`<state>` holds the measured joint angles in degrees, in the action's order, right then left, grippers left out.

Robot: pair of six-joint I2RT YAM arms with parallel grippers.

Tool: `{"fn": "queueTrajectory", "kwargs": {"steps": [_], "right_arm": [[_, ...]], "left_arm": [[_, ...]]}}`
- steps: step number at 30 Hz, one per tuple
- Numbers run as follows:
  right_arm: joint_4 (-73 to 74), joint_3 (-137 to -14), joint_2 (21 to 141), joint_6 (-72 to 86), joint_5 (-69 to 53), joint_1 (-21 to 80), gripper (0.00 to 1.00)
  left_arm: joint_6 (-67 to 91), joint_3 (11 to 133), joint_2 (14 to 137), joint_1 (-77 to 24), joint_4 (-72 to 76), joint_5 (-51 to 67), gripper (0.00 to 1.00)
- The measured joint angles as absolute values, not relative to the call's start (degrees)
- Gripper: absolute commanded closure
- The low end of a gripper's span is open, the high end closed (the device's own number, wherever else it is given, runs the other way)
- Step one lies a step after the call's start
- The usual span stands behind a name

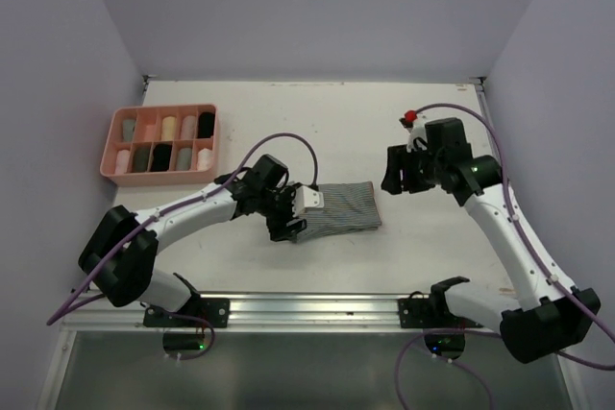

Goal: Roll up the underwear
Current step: Fold the underwear

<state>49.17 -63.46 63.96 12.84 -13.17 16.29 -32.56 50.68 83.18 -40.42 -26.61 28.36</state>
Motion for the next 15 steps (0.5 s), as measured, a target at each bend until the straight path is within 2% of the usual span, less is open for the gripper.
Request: {"fn": "queueTrajectory", "kwargs": {"steps": [3,7,15], "right_arm": [[50.4,-66.3,65.5,1.8,-7.8,21.7,0.44],[53.9,-66.2,73.8,-10.5,-4.0,29.4,0.44],[54.7,-65.9,80.4,-20.1,-3.6,31.0,0.43]], "left_arm": [[-32.5,50.7,83.2,-40.4,-26.8,30.2,0.29],[-32.5,50.7,83.2,-40.1,-27.2,34.7,0.29],[-32.7,50.7,83.2,-38.0,-28.4,39.2,0.29]]}}
